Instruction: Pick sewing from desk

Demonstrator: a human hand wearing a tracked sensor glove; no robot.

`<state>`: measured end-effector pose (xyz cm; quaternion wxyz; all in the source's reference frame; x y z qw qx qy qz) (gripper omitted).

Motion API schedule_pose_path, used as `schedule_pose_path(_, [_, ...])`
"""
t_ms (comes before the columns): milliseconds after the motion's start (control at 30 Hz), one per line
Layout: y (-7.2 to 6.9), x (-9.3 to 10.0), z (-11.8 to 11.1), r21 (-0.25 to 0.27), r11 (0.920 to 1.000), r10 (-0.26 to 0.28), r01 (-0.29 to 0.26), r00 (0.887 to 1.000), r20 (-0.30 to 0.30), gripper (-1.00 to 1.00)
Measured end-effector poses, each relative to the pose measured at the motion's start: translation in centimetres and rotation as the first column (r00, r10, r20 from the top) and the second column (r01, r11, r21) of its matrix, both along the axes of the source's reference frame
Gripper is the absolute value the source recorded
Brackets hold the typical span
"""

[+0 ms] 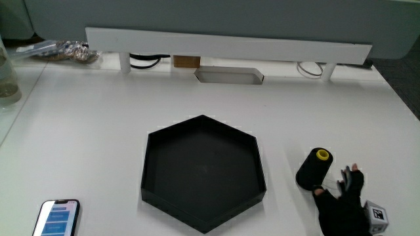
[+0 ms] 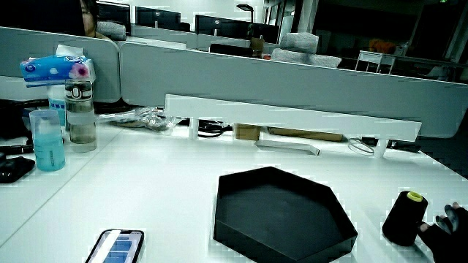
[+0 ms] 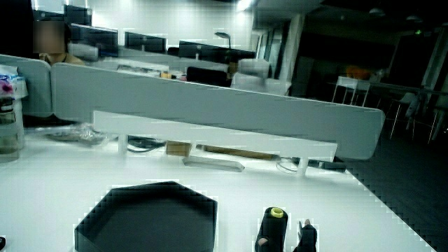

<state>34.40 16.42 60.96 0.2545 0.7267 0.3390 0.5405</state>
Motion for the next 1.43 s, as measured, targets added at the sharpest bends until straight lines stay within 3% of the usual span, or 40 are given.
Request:
schedule_pose_path(33, [0.0, 0.2, 0.2, -0.007, 0.9998, 0.020, -0.020, 1.000, -0.024, 0.00])
schedule_pose_path(67, [-0.2, 0.3, 0.3, -0.024, 0.9991, 0.034, -0.034, 0.999, -0.011, 0.00])
schedule_pose_path(100, [-0.5, 0.1, -0.2, -0.007, 0.9999, 0.014, -0.014, 0.999, -0.037, 0.00])
schedule_pose_path(133, [-0.6, 0.1, -0.2, -0.032, 0.9991, 0.027, -0.029, 0.998, -0.050, 0.00])
schedule_pose_path(200, [-1.0, 0.1, -0.9, -0.006, 0.9996, 0.029, -0.029, 0.997, -0.076, 0.06])
schedule_pose_path(233, [-1.5, -0.9, -2.8, -0.033, 0.9992, 0.021, -0.023, 0.999, -0.044, 0.12])
schedule_pose_path(267, [-1.3, -0.2, -2.0, -0.022, 0.9990, 0.037, -0.039, 0.996, -0.083, 0.18])
schedule_pose_path(300, [-0.8, 1.0, -0.3, -0.001, 0.9988, 0.050, -0.050, 0.998, -0.029, 0.24])
schedule_pose_path(367, [-0.9, 1.0, -0.7, -0.014, 0.9979, 0.061, -0.063, 0.992, -0.107, 0.35])
schedule_pose_path(433, [-1.1, 0.7, -0.8, -0.010, 0.9972, 0.072, -0.074, 0.987, -0.146, 0.47])
schedule_pose_path(567, [-1.7, 0.4, -1.2, -0.009, 0.9972, 0.072, -0.075, 0.984, -0.160, 0.71])
schedule_pose_path(733, [-1.5, 0.3, -1.6, 0.001, 0.9968, 0.079, -0.080, 0.979, -0.185, 1.00])
schedule_pose_path(900, [-1.0, 0.5, -1.4, 0.027, 0.9958, 0.091, -0.087, 0.976, -0.200, 1.00])
schedule_pose_path(1067, [-1.0, 0.9, -1.6, 0.044, 0.9951, 0.095, -0.089, 0.978, -0.184, 1.00])
schedule_pose_path(1267, [-2.6, 0.7, -3.0, 0.068, 0.9935, 0.100, -0.091, 0.985, -0.138, 1.00])
schedule_pose_path(1433, [-4.6, -0.8, -3.5, 0.168, 0.9845, 0.059, -0.051, 0.997, -0.044, 1.00])
